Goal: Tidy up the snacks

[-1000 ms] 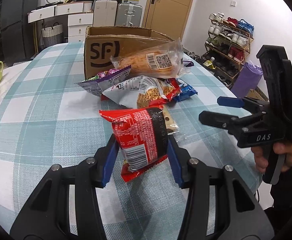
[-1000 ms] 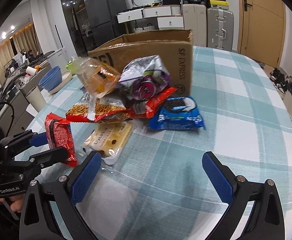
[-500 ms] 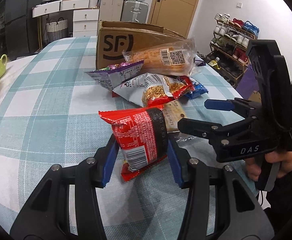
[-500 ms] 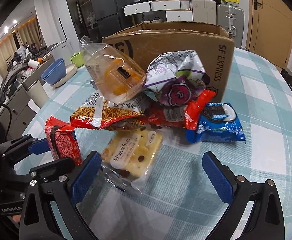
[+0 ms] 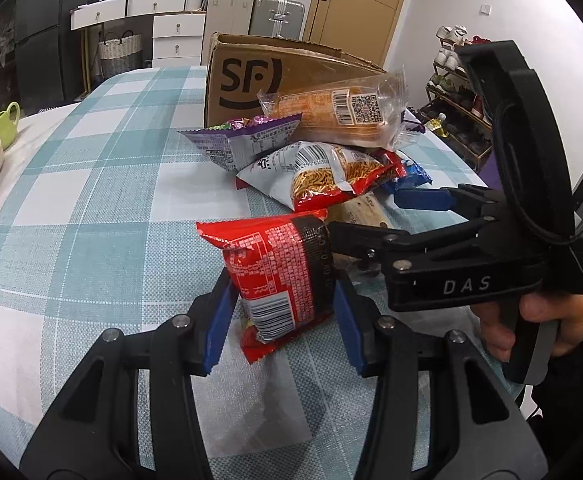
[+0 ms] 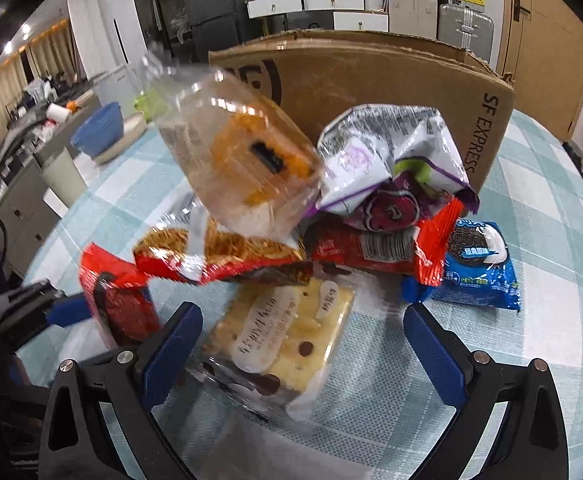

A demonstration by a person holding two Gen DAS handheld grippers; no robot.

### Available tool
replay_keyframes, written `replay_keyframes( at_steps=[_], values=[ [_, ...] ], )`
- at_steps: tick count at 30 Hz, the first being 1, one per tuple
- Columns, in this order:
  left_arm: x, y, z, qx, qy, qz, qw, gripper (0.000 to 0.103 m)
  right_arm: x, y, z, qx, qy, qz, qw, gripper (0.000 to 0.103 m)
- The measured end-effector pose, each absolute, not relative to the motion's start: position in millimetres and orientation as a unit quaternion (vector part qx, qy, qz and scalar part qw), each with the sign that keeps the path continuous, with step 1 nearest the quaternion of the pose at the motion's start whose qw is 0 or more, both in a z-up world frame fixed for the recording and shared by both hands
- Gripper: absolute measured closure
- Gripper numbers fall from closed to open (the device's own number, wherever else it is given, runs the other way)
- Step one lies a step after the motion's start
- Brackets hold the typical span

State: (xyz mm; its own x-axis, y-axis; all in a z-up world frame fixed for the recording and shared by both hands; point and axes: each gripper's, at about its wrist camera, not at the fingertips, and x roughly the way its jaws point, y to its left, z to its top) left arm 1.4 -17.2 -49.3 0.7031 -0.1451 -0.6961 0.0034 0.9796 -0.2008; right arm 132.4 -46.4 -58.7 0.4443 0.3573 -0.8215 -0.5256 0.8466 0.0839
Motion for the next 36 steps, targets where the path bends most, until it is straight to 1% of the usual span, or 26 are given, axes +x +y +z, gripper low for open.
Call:
replay_keyframes(
  at_steps=[6, 9, 12, 14, 16, 18, 19, 20, 24, 36],
  values=[
    [2, -16, -50, -0.093, 0.383, -0.042, 0.918, 0.058, 133, -59, -61, -0.081, 0.467, 0.253, 0.844, 0.001],
    [2, -16, -50, -0.093, 0.382, -0.043, 0.918, 0.058, 131, -62, -60, -0.084, 0.467, 0.254, 0.843, 0.003],
    [2, -16, -51, -0.093, 0.383, -0.043, 0.918, 0.058, 130, -61, -58, -0.083, 0.467, 0.262, 0.840, 0.007],
    [2, -17, -51, -0.091, 0.382, -0.041, 0.919, 0.058, 129, -63, -56, -0.088, 0.465, 0.264, 0.840, 0.017],
    [2, -18, -51, -0.088, 0.382, -0.040, 0.919, 0.058, 127, -58, -56, -0.099, 0.460, 0.264, 0.842, 0.020],
    [2, -18, -51, -0.086, 0.381, -0.039, 0.920, 0.058, 123, -54, -56, -0.106, 0.455, 0.263, 0.844, 0.029],
    [1, -18, -51, -0.087, 0.381, -0.040, 0.920, 0.058, 122, -53, -55, -0.106, 0.453, 0.267, 0.844, 0.037],
    [1, -18, -51, -0.089, 0.381, -0.040, 0.919, 0.058, 119, -53, -54, -0.107, 0.452, 0.270, 0.843, 0.042],
    [1, -17, -51, -0.090, 0.381, -0.040, 0.919, 0.058, 111, -60, -53, -0.113, 0.443, 0.273, 0.846, 0.043],
    [-4, -27, -42, -0.078, 0.369, -0.051, 0.925, 0.058, 82, -110, -40, -0.080, 0.424, 0.256, 0.865, 0.044]
  ],
)
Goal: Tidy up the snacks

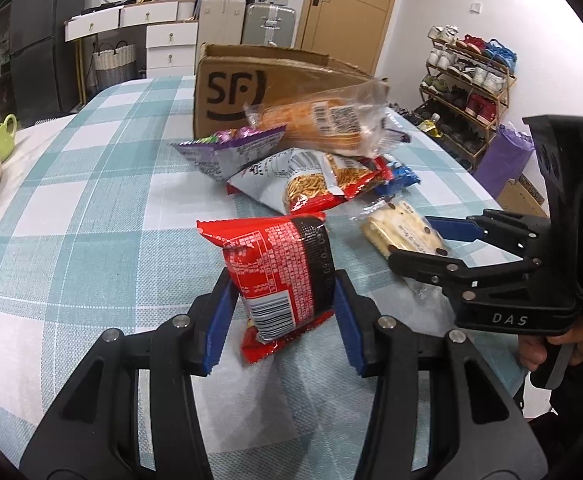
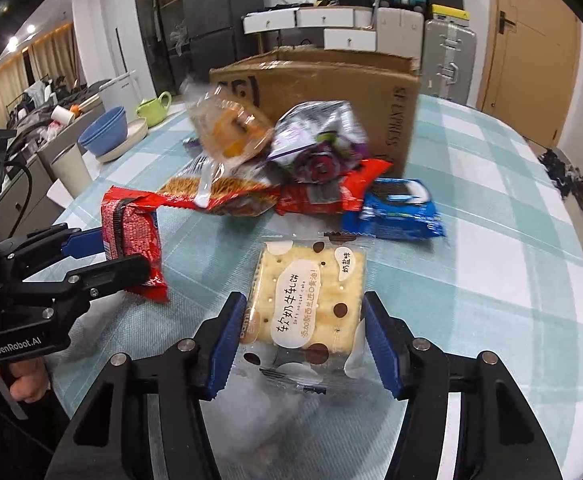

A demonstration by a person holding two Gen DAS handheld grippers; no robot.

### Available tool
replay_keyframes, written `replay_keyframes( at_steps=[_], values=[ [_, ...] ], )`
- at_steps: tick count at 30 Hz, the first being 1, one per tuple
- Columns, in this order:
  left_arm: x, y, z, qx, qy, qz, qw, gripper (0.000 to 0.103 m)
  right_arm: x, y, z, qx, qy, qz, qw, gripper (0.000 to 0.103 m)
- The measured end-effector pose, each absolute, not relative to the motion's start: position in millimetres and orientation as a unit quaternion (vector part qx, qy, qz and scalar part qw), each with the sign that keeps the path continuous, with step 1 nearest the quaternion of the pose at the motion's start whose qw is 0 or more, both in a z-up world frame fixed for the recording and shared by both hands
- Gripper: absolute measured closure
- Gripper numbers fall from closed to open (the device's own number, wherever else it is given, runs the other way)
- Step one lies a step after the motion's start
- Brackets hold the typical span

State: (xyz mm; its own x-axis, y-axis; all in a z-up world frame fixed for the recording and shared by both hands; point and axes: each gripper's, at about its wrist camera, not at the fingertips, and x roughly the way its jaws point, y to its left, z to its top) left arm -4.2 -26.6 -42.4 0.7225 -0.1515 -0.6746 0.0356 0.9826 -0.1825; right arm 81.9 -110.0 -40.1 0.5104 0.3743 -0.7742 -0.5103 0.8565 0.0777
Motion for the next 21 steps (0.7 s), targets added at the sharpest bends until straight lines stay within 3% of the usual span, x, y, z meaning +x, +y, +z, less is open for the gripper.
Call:
replay_keyframes(
  at_steps=[21],
  values=[
    [-40, -51, 9, -0.059, 0.306, -0.090, 0.946, 0.059, 55, -148, 18, -0.020, 0.338, 0.254, 0.906, 0.044]
  ],
)
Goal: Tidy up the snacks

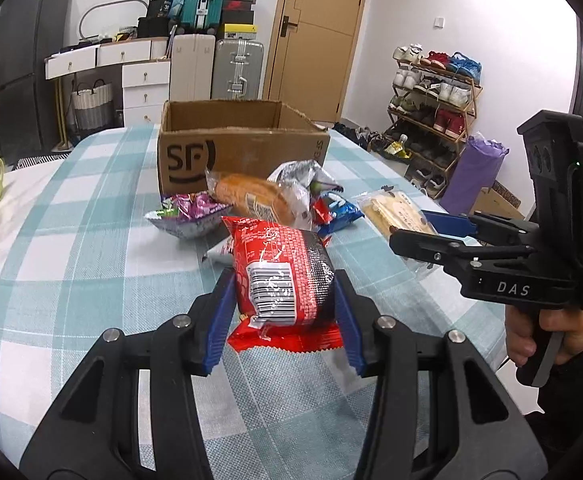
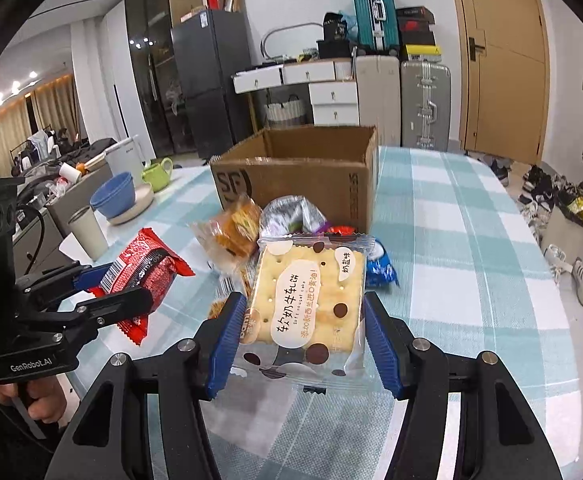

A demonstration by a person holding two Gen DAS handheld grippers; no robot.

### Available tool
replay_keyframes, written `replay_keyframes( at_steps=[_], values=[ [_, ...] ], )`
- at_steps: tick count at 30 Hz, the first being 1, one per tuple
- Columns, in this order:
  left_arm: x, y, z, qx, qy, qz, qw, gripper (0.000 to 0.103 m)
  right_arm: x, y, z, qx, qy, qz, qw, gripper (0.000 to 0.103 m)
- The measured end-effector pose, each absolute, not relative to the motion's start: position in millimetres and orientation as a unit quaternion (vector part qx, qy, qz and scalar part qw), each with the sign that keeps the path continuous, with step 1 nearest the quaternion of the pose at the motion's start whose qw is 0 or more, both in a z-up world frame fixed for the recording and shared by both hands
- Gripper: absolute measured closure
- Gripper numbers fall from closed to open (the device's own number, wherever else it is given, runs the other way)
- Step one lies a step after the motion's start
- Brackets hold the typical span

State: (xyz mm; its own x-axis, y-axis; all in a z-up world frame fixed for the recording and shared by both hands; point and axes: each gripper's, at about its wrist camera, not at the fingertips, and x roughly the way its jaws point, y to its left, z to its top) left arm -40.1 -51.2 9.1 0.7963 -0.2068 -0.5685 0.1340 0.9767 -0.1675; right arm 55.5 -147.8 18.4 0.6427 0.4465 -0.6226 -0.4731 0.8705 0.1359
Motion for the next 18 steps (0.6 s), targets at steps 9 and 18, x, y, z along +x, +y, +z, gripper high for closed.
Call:
replay_keyframes(
  at_steps=[9, 18],
  values=[
    [-44, -46, 28, -0.055, 0.293, -0.074, 0.952, 0.059, 67, -143, 30, -0.009, 0.317, 0.266, 0.910, 0.044],
    [-34, -24, 52, -0.075, 0.277, -0.041, 0.957, 0.059, 80, -141, 41, 0.000, 0.306, 0.284, 0.909, 0.044]
  ],
)
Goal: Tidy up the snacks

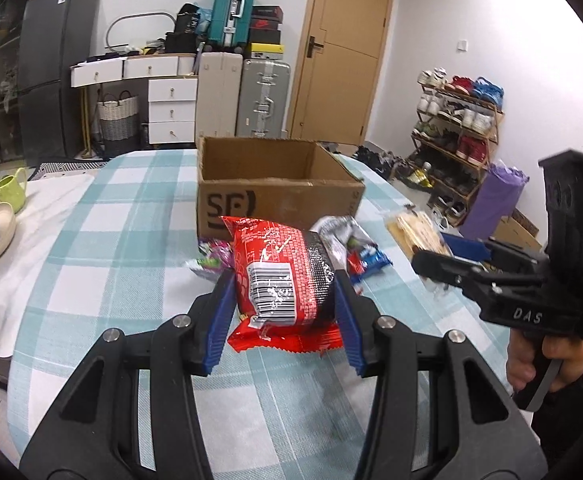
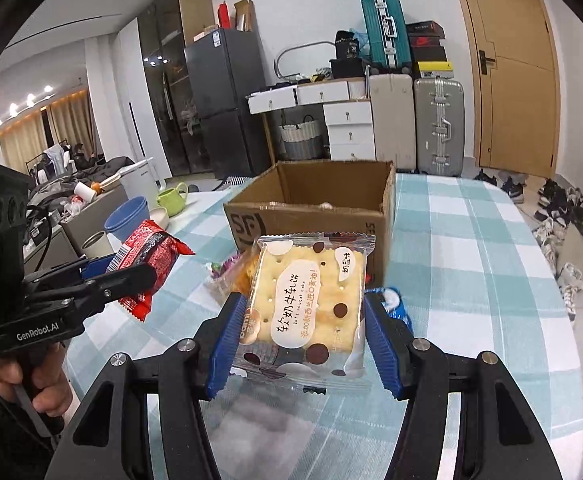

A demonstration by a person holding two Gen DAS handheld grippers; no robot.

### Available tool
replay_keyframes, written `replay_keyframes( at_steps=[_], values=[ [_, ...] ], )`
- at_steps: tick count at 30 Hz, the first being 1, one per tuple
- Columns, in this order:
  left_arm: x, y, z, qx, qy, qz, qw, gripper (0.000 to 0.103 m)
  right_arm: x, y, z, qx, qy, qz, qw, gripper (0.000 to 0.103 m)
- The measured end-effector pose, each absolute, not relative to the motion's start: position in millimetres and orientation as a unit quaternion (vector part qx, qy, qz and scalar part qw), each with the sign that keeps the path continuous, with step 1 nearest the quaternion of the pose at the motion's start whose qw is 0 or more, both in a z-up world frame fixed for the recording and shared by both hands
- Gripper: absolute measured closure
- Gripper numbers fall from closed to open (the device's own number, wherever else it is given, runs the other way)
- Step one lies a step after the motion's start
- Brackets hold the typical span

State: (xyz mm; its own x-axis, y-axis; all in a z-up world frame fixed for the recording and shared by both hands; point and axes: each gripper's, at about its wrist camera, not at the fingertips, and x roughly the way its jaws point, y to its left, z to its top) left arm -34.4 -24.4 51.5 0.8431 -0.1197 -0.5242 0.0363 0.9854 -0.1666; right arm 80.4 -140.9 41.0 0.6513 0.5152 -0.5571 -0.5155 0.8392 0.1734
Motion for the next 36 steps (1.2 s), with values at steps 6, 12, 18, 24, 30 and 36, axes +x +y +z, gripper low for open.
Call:
replay_keyframes(
  at_steps=[6, 12, 18, 24, 30, 36],
  values=[
    [-28, -18, 67, -0.078, 0.273, -0.033, 0.958, 0.059, 89, -144, 55, 0.010, 0.300, 0.288, 0.909, 0.044],
    [-16, -16, 75, -0.070, 0.264, -0.034, 0.961, 0.059, 97, -145, 76, 0.012, 0.277, 0.287, 0.917, 0.044],
    [10, -9, 81, -0.080, 0.265, -0.030, 0.960, 0.059, 110, -138, 90, 0.002, 0.267, 0.284, 0.921, 0.044],
    [38, 2, 82, -0.089, 0.268, -0.021, 0.959, 0.059, 129, -132, 89, 0.006, 0.261, 0.276, 0.925, 0.043],
    [70, 17, 81, -0.101, 0.274, -0.016, 0.956, 0.059, 156, -125, 81, 0.013, 0.272, 0.269, 0.924, 0.043],
    [100, 22, 84, -0.097, 0.270, -0.013, 0.958, 0.059, 179, -117, 79, 0.016, 0.275, 0.272, 0.922, 0.043]
  ],
)
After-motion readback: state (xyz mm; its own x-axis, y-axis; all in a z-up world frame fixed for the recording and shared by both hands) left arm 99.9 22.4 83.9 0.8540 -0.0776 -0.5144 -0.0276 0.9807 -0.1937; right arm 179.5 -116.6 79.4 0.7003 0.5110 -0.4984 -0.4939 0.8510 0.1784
